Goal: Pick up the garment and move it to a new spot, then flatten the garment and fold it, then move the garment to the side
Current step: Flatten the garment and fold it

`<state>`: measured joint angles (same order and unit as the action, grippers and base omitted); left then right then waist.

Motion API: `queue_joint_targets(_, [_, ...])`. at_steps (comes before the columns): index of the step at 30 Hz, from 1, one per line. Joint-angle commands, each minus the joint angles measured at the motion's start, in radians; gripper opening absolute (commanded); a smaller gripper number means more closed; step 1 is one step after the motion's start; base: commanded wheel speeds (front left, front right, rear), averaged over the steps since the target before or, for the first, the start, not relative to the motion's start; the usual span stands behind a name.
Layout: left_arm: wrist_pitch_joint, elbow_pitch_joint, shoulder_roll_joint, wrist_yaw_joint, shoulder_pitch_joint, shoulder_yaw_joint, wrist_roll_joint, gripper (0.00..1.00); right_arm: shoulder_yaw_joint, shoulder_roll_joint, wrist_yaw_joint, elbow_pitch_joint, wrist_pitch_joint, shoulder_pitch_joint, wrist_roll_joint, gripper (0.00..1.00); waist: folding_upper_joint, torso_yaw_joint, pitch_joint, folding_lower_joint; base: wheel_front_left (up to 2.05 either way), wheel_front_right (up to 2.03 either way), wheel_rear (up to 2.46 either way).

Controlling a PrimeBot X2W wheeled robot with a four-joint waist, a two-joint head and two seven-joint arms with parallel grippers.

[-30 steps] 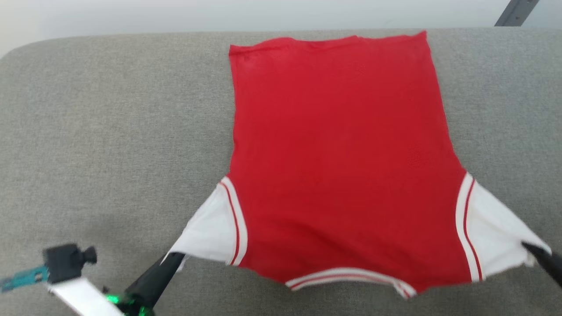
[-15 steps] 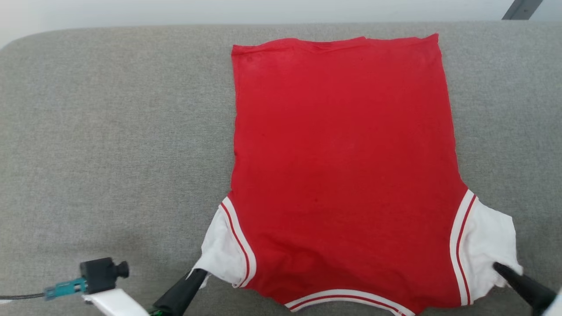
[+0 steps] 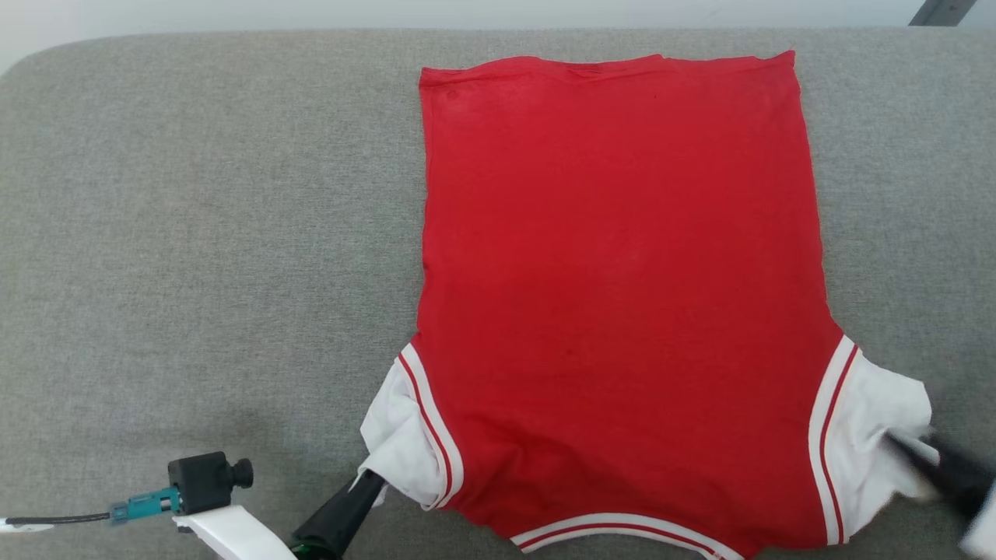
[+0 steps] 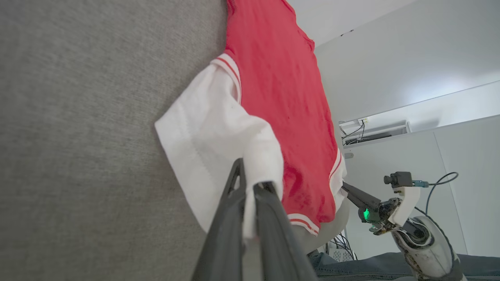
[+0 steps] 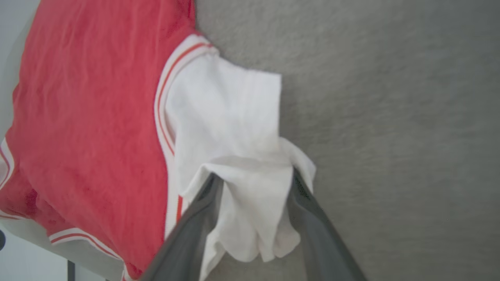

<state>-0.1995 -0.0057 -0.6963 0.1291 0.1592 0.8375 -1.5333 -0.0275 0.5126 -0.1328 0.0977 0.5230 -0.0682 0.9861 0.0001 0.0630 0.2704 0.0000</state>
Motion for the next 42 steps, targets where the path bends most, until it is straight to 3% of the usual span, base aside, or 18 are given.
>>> queue_joint_targets(1, [-0.007,-0.003,0.002,0.002,0.005,0.002,0.014,0.00,-0.029,0.035,0.003,-0.011,0.008,0.011,0.005,1.00,-0.0001,0.003,-0.001,0.0000,0.00,0.00,0.00])
queue_joint_targets(7, [-0.020,-0.035,0.005,0.002,0.022,0.019,0.043,0.00,-0.173,0.170,0.002,-0.128,0.067,0.063,0.009,1.00,-0.0001,0.024,0.018,0.0000,0.00,0.00,0.00])
queue_joint_targets(12, [-0.021,-0.057,0.029,0.002,0.070,0.044,0.085,0.00,-0.199,0.218,0.002,-0.125,0.122,0.288,-0.083,1.00,-0.0001,0.057,0.064,0.0000,0.00,0.00,0.00])
queue_joint_targets(13, [-0.015,-0.063,0.042,0.002,0.096,0.058,0.092,0.00,-0.174,0.198,0.002,-0.074,0.134,0.411,-0.135,1.00,-0.0001,0.080,0.080,0.0000,0.00,0.00,0.00])
queue_joint_targets(17, [-0.011,-0.082,0.063,0.002,0.149,0.086,0.115,0.00,-0.103,0.165,0.002,0.062,0.165,0.647,-0.264,1.00,-0.0001,0.133,0.127,0.0000,0.00,0.00,0.00])
queue_joint_targets(23, [-0.025,-0.118,0.079,0.002,0.206,0.123,0.154,0.00,0.035,0.161,0.002,0.272,0.224,0.906,-0.426,1.00,-0.0001,0.207,0.200,0.0000,0.00,0.00,0.00])
queue_joint_targets(31, [-0.048,-0.144,0.112,0.002,0.272,0.170,0.195,0.00,0.103,0.177,0.002,0.484,0.280,1.115,-0.527,1.00,-0.0001,0.272,0.303,0.0000,0.00,0.00,0.00])
queue_joint_targets(38, [-0.059,-0.122,0.136,0.002,0.327,0.204,0.192,0.00,0.151,0.144,0.002,0.603,0.330,1.177,-0.542,1.00,-0.0001,0.289,0.342,0.0000,0.00,0.00,0.00])
queue_joint_targets(39, [-0.060,-0.119,0.138,0.002,0.335,0.208,0.189,0.00,0.154,0.138,0.002,0.617,0.335,1.181,-0.537,0.91,-0.0001,0.289,0.342,0.0000,0.00,0.00,0.00])
queue_joint_targets(41, [-0.061,-0.113,0.139,0.002,0.349,0.213,0.182,0.00,0.159,0.128,0.002,0.637,0.329,1.185,-0.527,0.00,-0.0001,0.285,0.339,0.0000,0.00,0.00,0.00])
queue_joint_targets(42, [-0.062,-0.108,0.137,0.002,0.352,0.214,0.180,0.00,0.156,0.125,0.002,0.646,0.316,1.187,-0.524,0.00,-0.0001,0.281,0.333,0.0000,0.00,0.00,0.00])
